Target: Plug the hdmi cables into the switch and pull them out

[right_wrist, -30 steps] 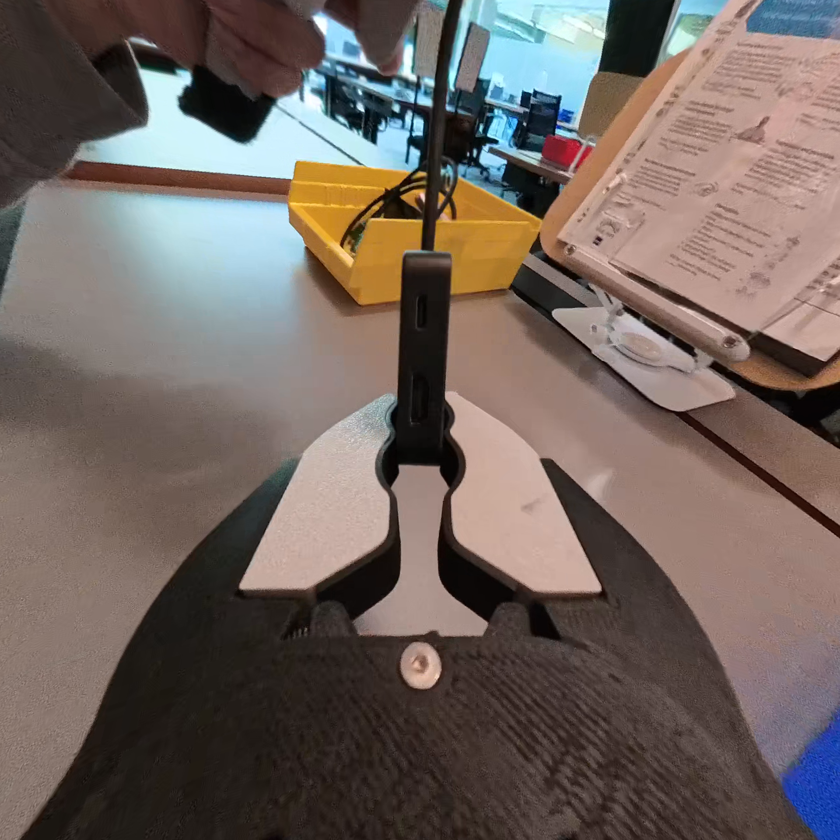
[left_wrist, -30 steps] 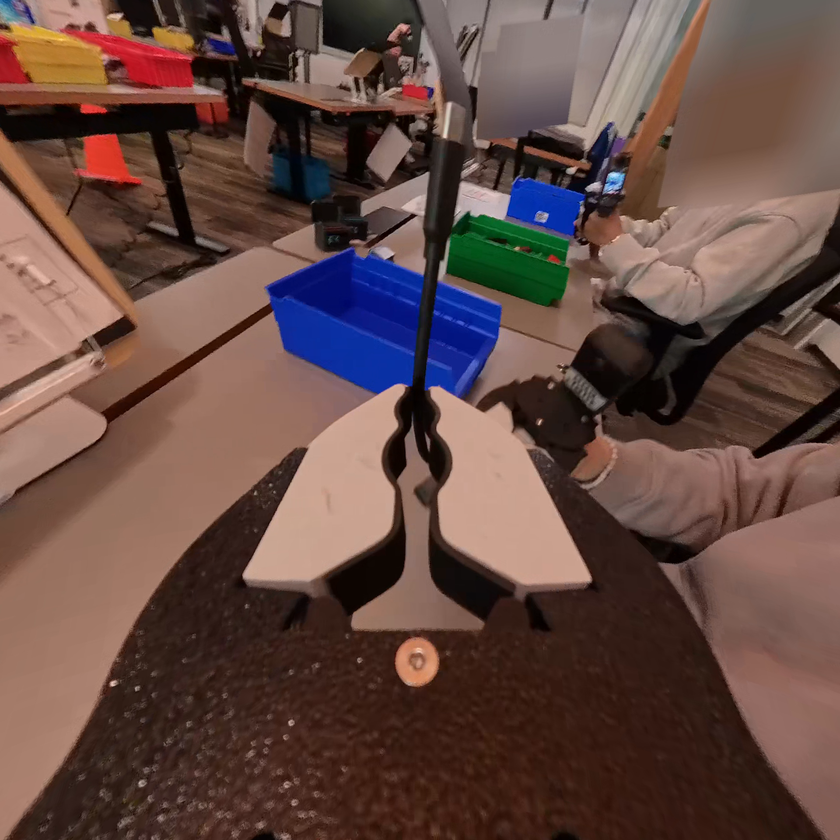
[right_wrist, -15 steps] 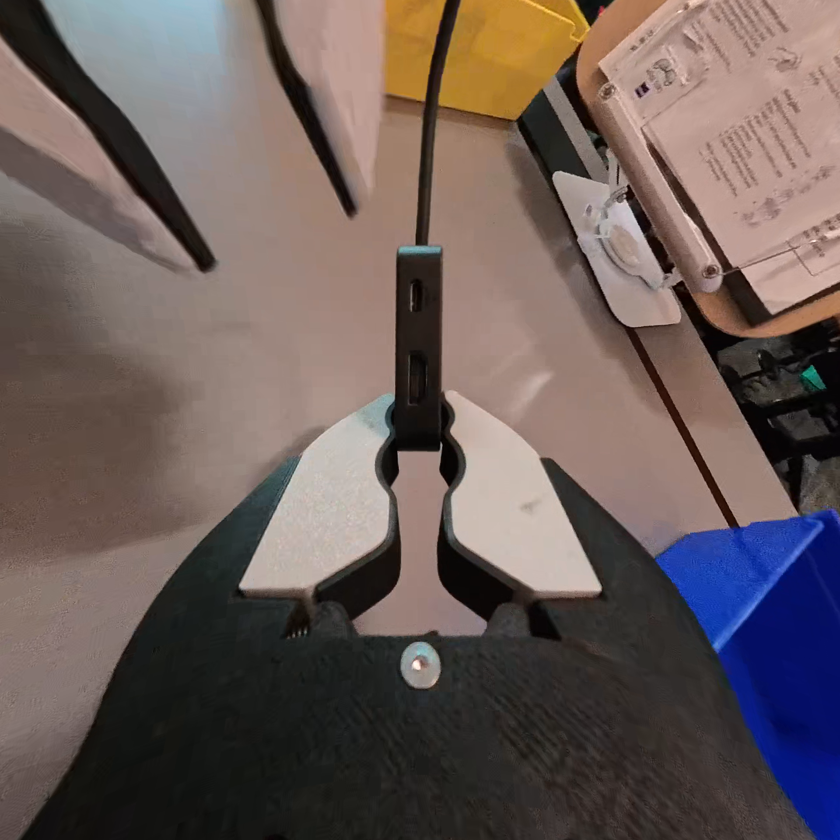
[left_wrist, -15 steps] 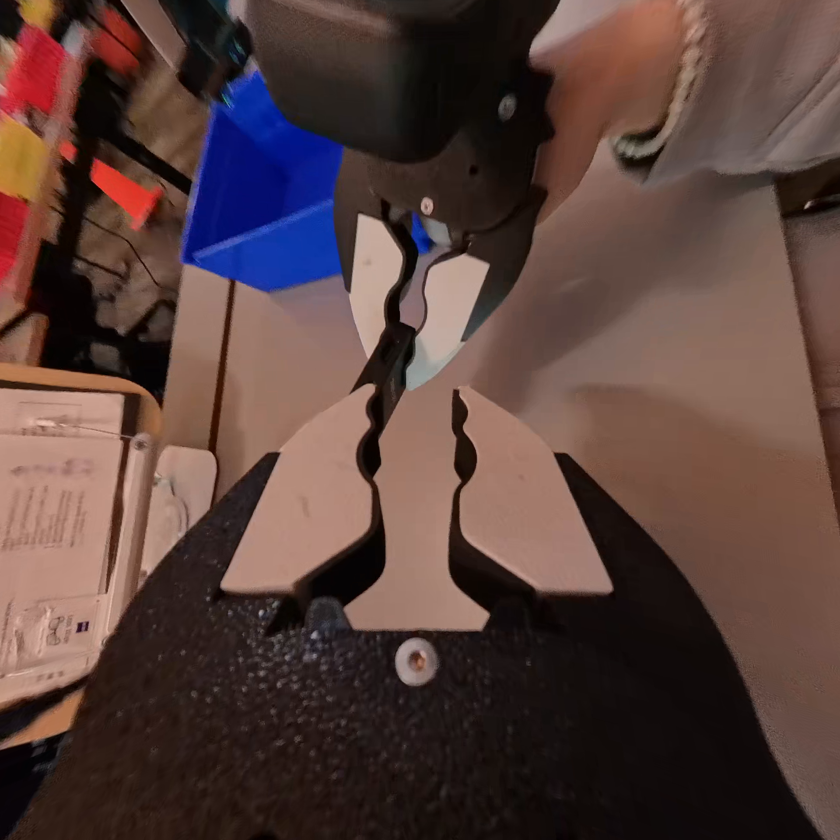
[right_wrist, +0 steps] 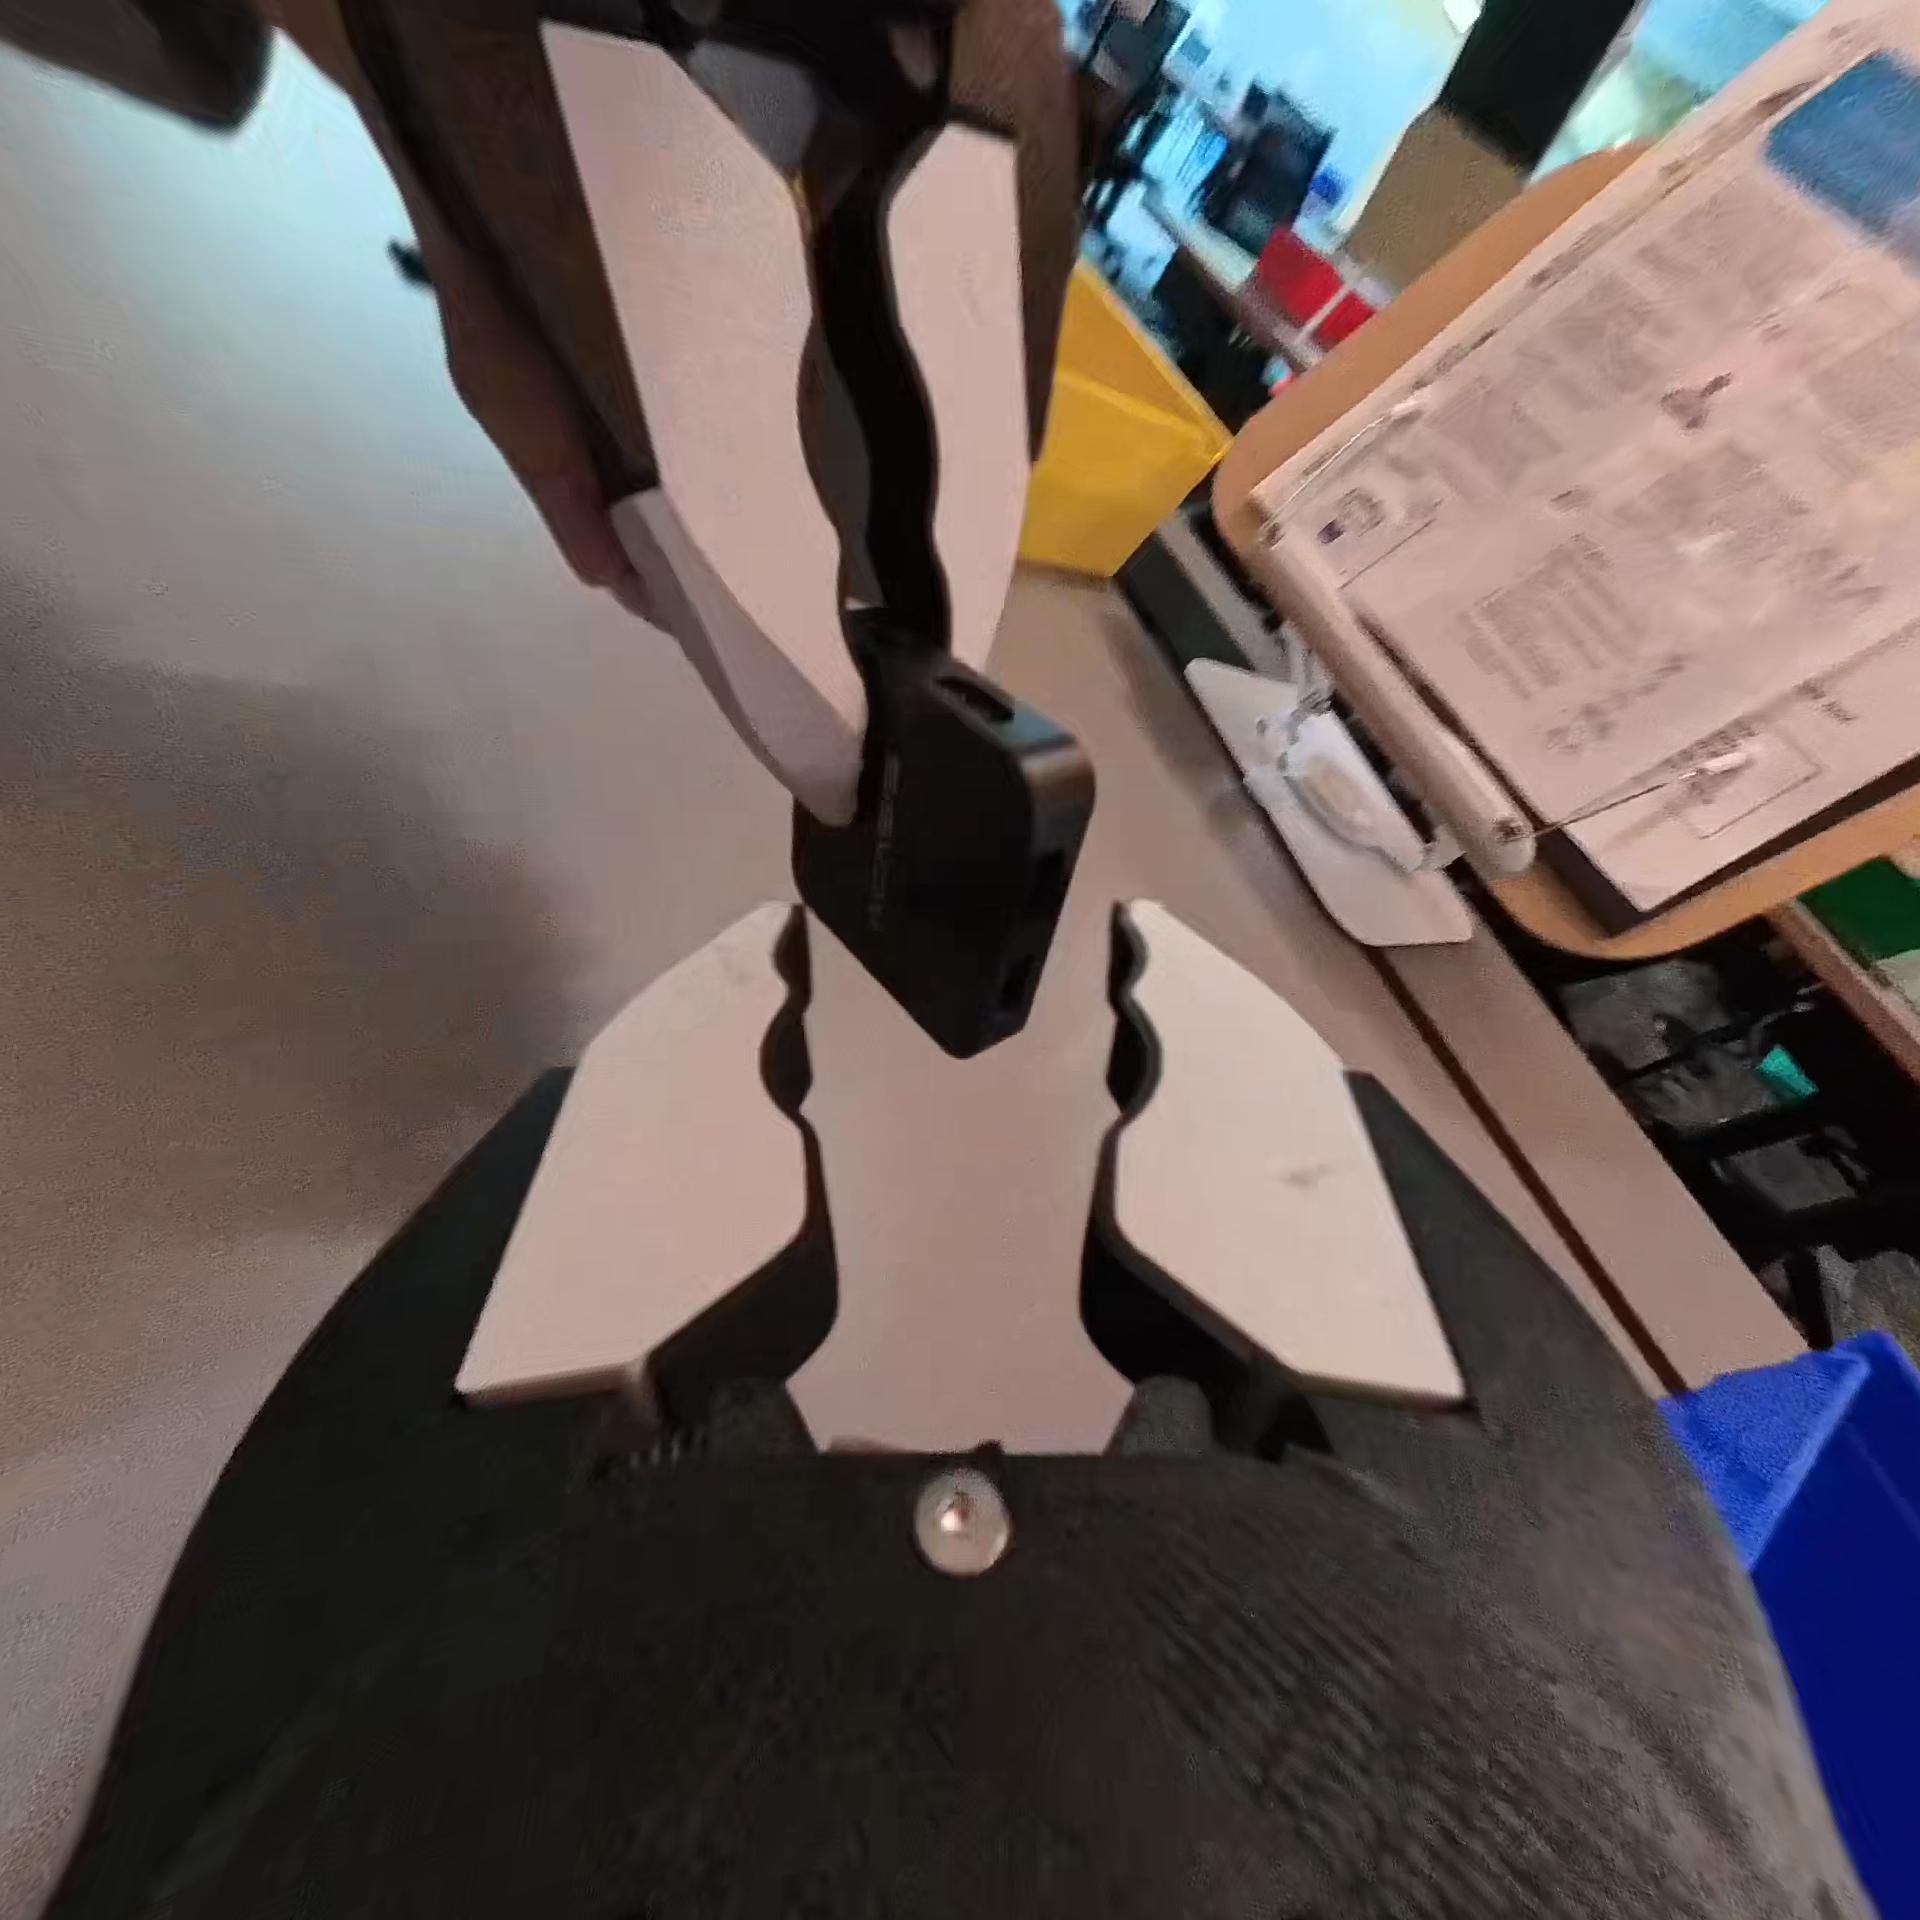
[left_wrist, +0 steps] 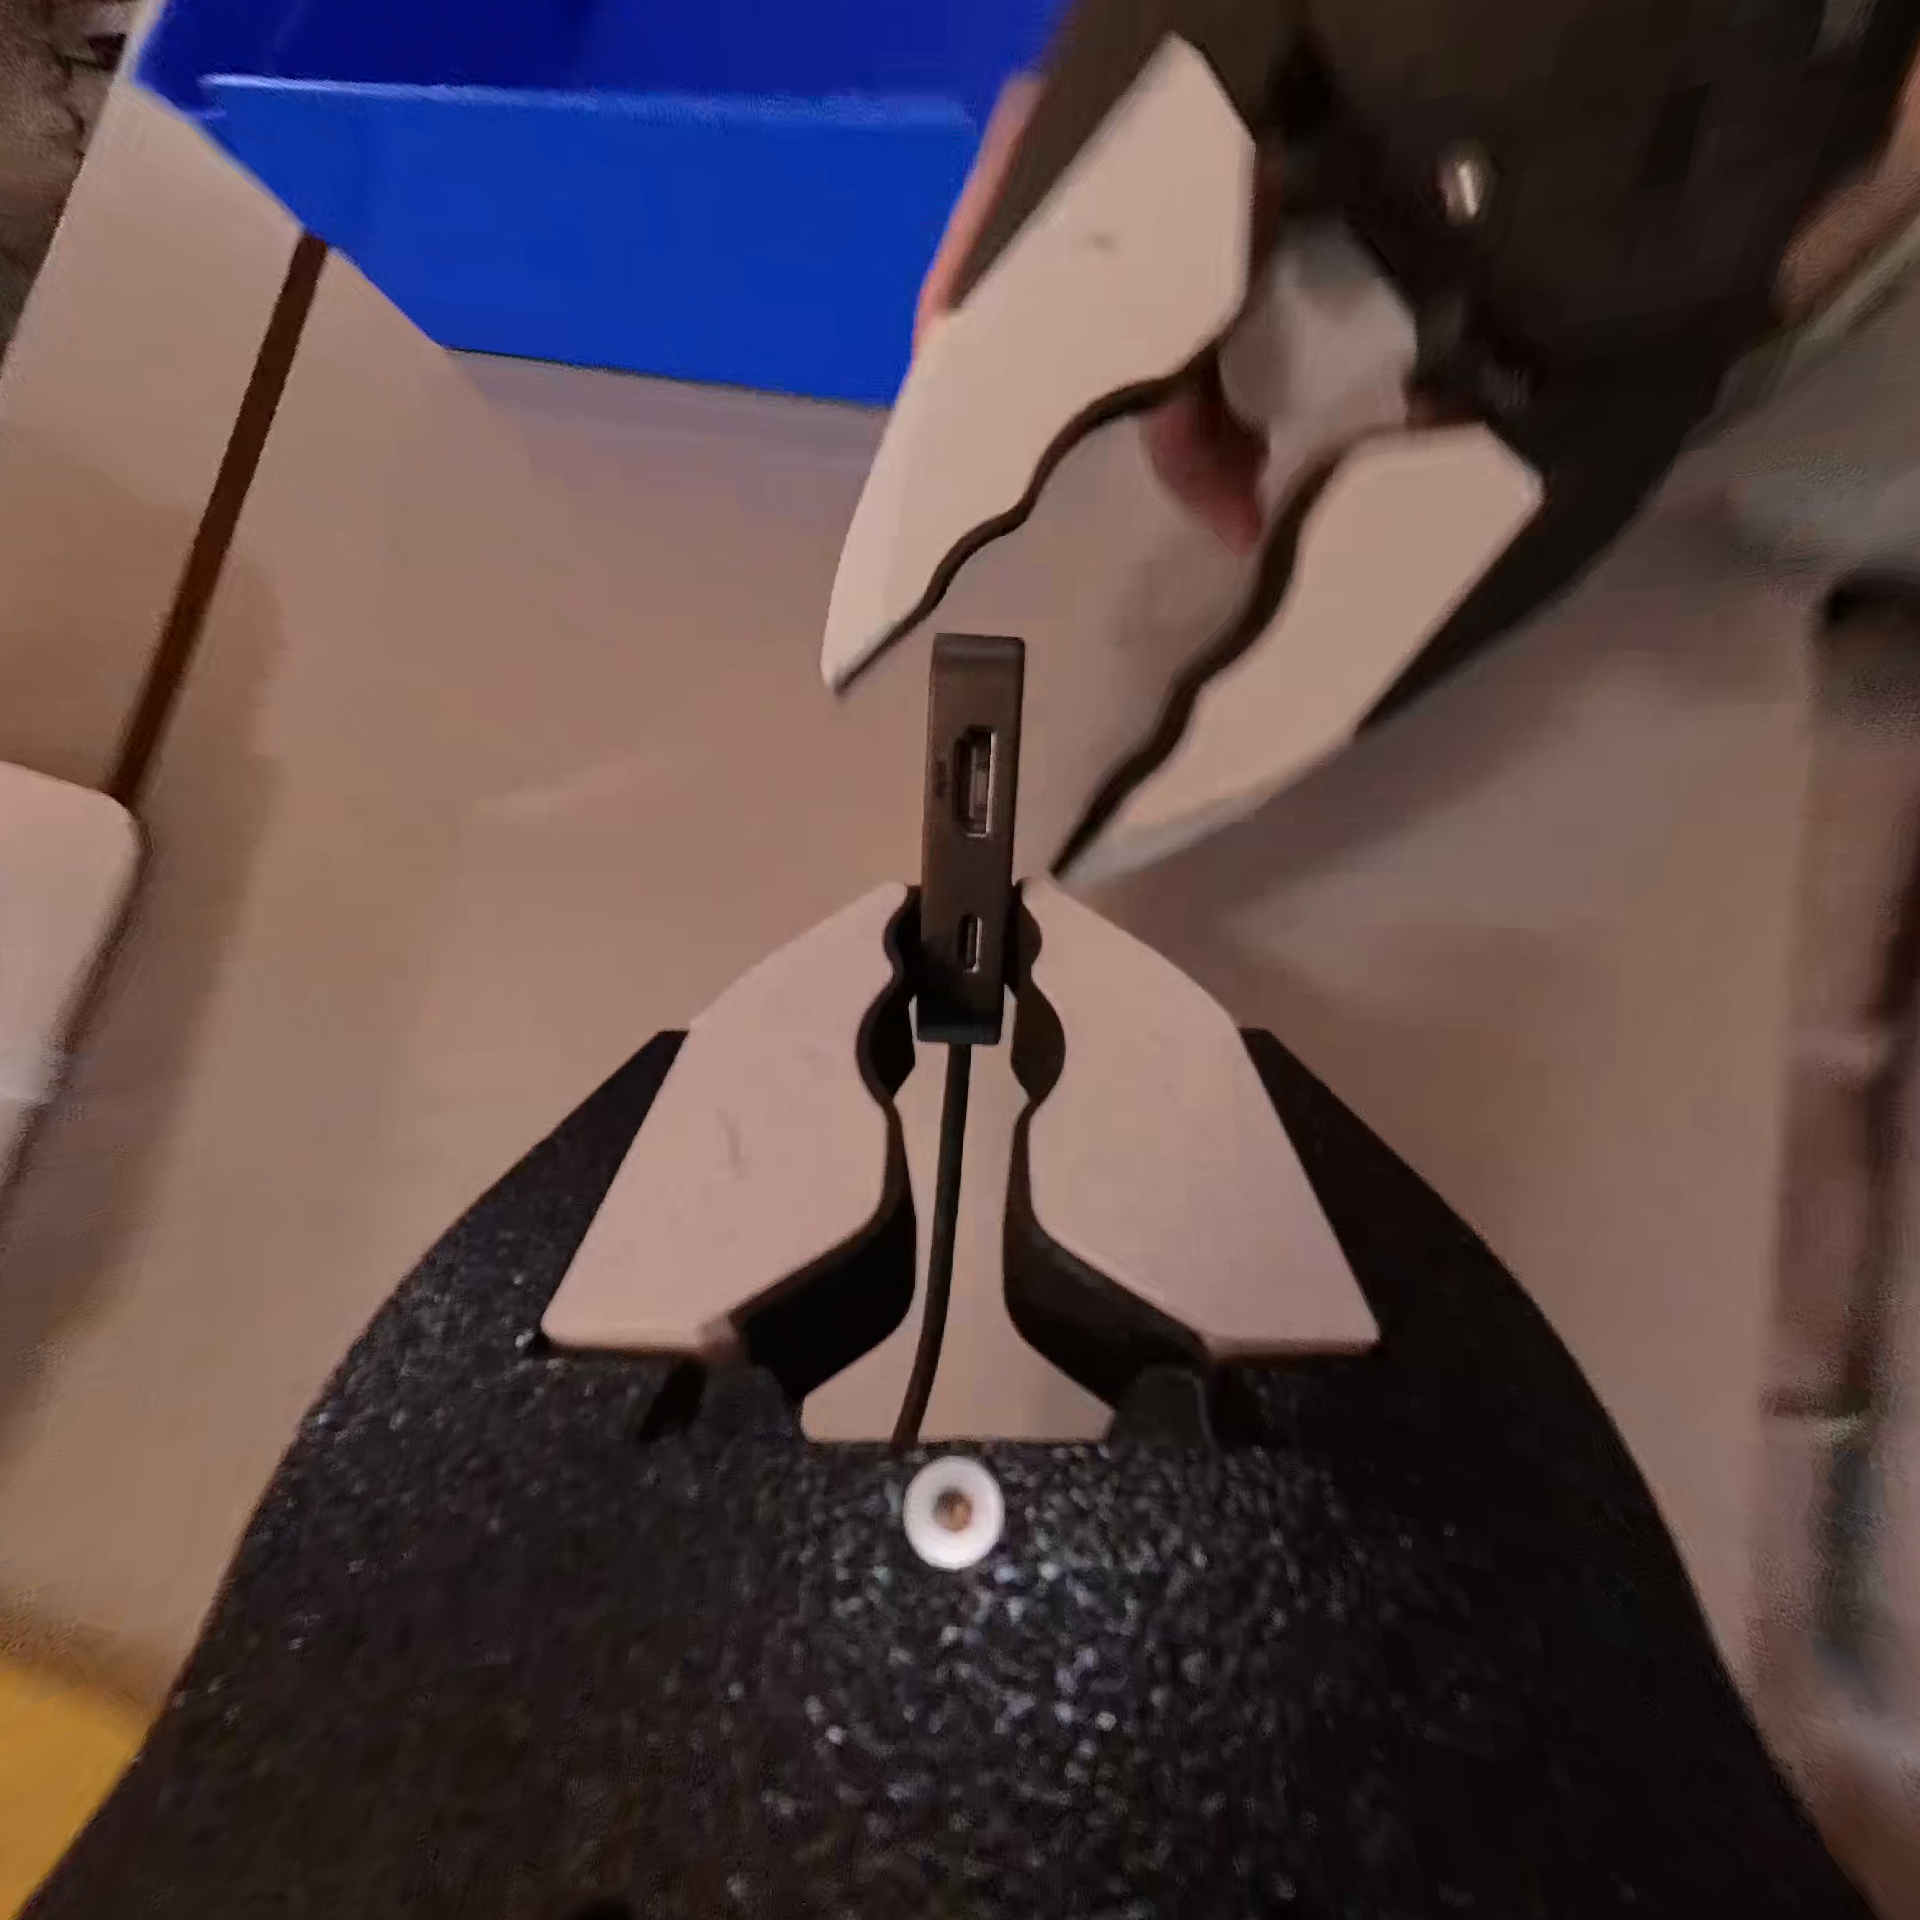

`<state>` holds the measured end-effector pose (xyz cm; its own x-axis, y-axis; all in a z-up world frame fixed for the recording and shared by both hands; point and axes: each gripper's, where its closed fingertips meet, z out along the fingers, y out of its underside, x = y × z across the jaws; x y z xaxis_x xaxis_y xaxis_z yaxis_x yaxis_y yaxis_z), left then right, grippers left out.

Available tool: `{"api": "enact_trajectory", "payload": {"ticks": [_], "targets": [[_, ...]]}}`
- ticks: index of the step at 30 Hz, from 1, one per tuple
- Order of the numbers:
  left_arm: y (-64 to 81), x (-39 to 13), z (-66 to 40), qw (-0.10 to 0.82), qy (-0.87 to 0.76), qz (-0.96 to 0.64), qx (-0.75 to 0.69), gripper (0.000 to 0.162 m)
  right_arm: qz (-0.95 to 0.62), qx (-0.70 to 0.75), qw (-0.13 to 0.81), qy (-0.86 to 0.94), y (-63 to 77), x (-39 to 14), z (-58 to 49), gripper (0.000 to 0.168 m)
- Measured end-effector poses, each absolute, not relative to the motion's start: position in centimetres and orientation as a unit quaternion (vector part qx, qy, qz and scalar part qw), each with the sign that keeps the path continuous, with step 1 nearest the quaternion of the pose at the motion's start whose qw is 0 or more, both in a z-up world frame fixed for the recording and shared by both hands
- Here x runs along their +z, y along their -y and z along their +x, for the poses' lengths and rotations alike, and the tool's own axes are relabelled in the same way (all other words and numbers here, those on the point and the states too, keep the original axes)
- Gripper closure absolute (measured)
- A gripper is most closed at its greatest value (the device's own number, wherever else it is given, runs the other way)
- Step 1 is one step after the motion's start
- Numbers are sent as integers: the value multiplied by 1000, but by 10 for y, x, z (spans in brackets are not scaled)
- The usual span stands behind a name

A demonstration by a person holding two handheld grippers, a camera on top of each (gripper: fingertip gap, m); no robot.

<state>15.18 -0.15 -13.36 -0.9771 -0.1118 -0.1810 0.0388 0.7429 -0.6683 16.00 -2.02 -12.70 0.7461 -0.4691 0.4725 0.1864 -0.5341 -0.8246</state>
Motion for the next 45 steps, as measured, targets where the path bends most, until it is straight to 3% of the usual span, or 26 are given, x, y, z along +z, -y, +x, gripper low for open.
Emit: {"api": "enact_trajectory", "payload": {"ticks": [1, 5, 8, 10, 13, 23, 37, 40, 43, 45], "targets": [[2, -125, 155, 63, -911, -67, -401, 149, -780, -362, 502, -91, 21, -119, 163, 97], [-4, -94, 161, -176, -805, -227, -519, 149, -690, -392, 606, -62, 19, -90, 157, 69], [-9, -98, 164, -277, -745, -301, -526, 149, -638, -403, 655, -46, 18, -77, 150, 58], [-6, -99, 155, -336, -708, -319, -533, 149, -631, -409, 657, -53, 17, -80, 155, 57], [3, -96, 137, -395, -669, -323, -541, 149, -652, -401, 643, -36, 10, -99, 156, 81], [11, -113, 129, -392, -659, -363, -530, 149, -686, -317, 653, -49, 4, -114, 147, 96], [9, -127, 131, -349, -665, -389, -533, 147, -741, -266, 613, -71, 1, -134, 149, 95], [5, -132, 139, -279, -694, -381, -543, 138, -755, -248, 603, -76, 2, -142, 149, 95], [-1, -133, 144, -224, -727, -368, -535, 113, -749, -232, 614, -87, 1, -141, 150, 95], [-4, -131, 142, -206, -749, -349, -525, 106, -737, -219, 631, -102, 1, -137, 151, 95]]}}
